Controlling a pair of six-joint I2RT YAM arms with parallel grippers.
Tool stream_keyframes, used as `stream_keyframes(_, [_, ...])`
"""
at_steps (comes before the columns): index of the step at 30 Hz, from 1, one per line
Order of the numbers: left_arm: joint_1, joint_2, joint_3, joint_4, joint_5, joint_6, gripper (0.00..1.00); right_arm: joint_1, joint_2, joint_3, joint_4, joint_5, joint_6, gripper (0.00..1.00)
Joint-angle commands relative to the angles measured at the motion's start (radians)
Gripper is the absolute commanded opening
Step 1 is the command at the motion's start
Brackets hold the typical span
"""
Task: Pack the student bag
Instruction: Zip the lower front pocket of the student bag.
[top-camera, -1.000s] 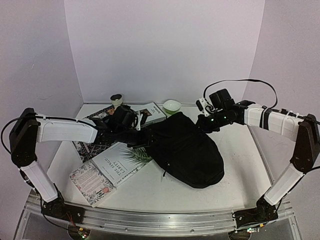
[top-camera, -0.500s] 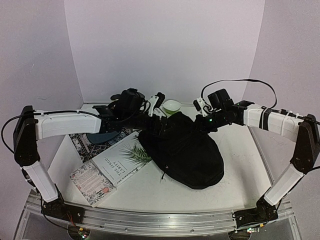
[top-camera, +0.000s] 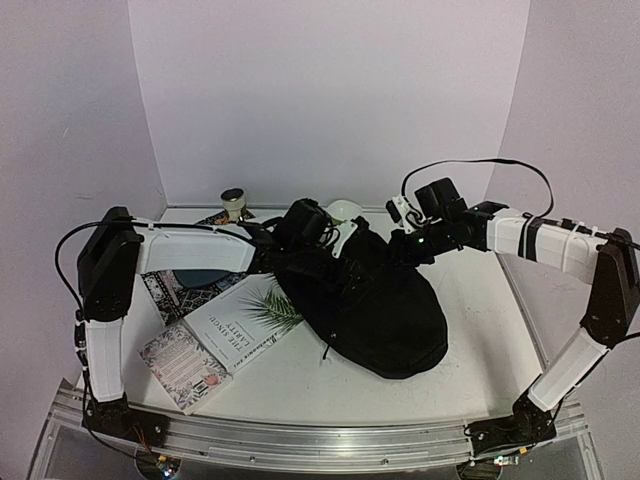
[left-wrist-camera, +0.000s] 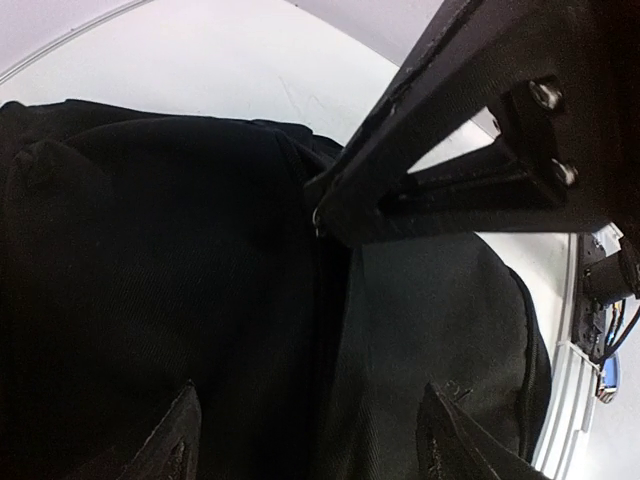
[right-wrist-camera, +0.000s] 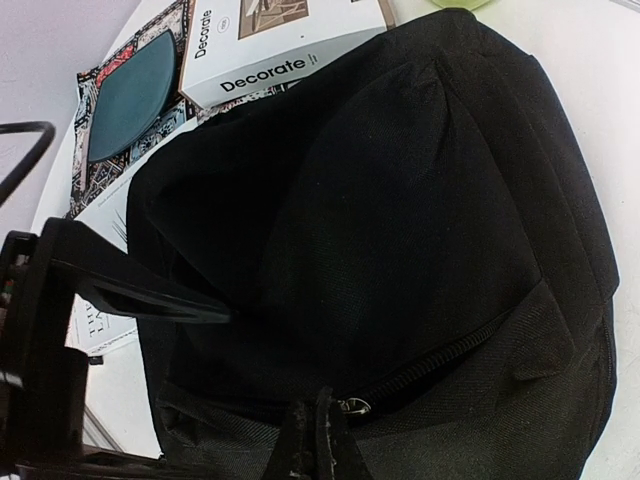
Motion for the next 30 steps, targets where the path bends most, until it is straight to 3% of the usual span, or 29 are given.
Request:
stream_keyframes(1, [-0.005, 0.04, 0.095, -0.009, 0.027, 0.059, 0.69, 0.011, -0.017, 0.033, -0.005, -0.026, -0.001, 0.0])
stream_keyframes(4, [-0.006, 0.082, 0.126, -0.033, 0.032, 0.064, 0.5, 0.011, -0.018, 0.036, -0.007, -0.014, -0.003, 0.0])
stream_keyframes(7, [-0.006, 0.077, 0.128, -0.044, 0.031, 0.06, 0.22, 0.011, -0.024, 0.039, -0.019, 0.022, -0.014, 0.0])
stream_keyframes(10, [-0.006, 0.026, 0.112, -0.051, 0.021, 0.053, 0.02, 0.008, -0.035, 0.044, -0.049, 0.095, -0.029, 0.0])
stream_keyframes(25, [-0.006, -0.207, -0.063, -0.067, 0.026, -0.029, 0.0, -0.15, -0.08, 0.044, -0.112, 0.251, -0.047, 0.0])
stream_keyframes(30, [-0.005, -0.268, -0.11, -0.071, -0.051, -0.083, 0.0, -0.215, -0.092, 0.007, -0.117, 0.284, -0.041, 0.0])
